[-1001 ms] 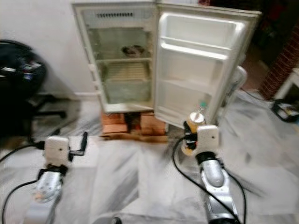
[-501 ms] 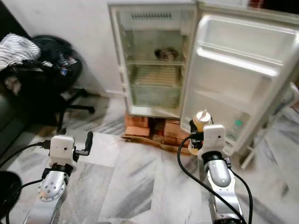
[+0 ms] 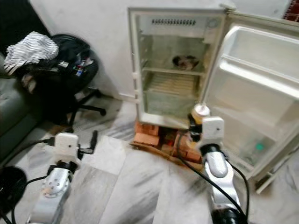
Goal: Restocking fridge
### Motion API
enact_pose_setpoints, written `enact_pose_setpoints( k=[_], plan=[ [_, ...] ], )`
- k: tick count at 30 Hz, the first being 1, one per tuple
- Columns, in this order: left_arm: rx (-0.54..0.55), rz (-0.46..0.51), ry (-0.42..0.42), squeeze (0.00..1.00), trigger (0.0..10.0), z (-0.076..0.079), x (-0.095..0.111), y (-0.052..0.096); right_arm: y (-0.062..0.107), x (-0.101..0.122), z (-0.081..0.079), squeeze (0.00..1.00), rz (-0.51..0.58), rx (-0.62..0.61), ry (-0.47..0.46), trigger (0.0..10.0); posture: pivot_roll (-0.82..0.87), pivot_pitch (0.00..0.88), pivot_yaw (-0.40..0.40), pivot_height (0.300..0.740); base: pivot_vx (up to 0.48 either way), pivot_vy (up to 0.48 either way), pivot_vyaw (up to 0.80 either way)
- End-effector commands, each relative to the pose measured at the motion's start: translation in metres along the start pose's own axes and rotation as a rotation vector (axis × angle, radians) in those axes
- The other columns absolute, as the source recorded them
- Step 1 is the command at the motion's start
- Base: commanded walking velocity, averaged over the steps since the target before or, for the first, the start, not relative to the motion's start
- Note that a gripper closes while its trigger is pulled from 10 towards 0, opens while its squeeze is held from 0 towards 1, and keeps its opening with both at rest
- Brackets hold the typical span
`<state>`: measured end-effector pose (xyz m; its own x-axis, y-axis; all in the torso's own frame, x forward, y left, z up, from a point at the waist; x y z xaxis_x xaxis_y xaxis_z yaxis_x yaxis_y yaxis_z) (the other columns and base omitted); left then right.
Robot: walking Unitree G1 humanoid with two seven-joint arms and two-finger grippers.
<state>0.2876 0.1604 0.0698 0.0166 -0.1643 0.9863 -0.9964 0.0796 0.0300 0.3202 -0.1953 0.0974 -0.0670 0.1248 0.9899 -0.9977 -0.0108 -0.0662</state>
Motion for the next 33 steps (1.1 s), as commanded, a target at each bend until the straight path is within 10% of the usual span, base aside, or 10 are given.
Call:
enact_pose_setpoints(
  k=[1,16,33],
  plan=[
    [0.011,-0.019,-0.014,0.0,10.0,-0.0067,-0.0035,0.0019,-0.0045,0.0067,-0.0127,0.0,0.024,0.034,-0.013,10.0,0.02,0.0,-0.02,0.74,0.0,0.0,-0.8],
    [-0.011,-0.021,0.019,0.0,10.0,-0.0025,-0.0052,0.0027,-0.0017,0.0011,-0.016,0.0,0.006,0.044,-0.021,10.0,0.01,0.0,-0.033,0.74,0.172,0.0,-0.79],
    [-0.004,-0.025,0.031,0.0,10.0,-0.0008,-0.0062,0.002,-0.006,0.0058,-0.0167,0.0,0.025,0.071,-0.004,10.0,0.01,0.0,-0.038,0.74,0.401,0.0,0.0]
  ],
)
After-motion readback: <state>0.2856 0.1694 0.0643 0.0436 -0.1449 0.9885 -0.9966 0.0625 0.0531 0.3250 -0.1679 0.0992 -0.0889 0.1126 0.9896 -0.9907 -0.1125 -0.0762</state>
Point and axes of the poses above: a point about 5 cm out from each wrist's last joint towards the gripper, its own y axis pointing back from the gripper into the wrist, its own x axis along the axis of the wrist's last joint, z = x × y, the point moved 4 cm from there along -y, pointing out of the wrist towards the gripper, and after that the axes turned 1 degree about y, right-handed, at the moved point
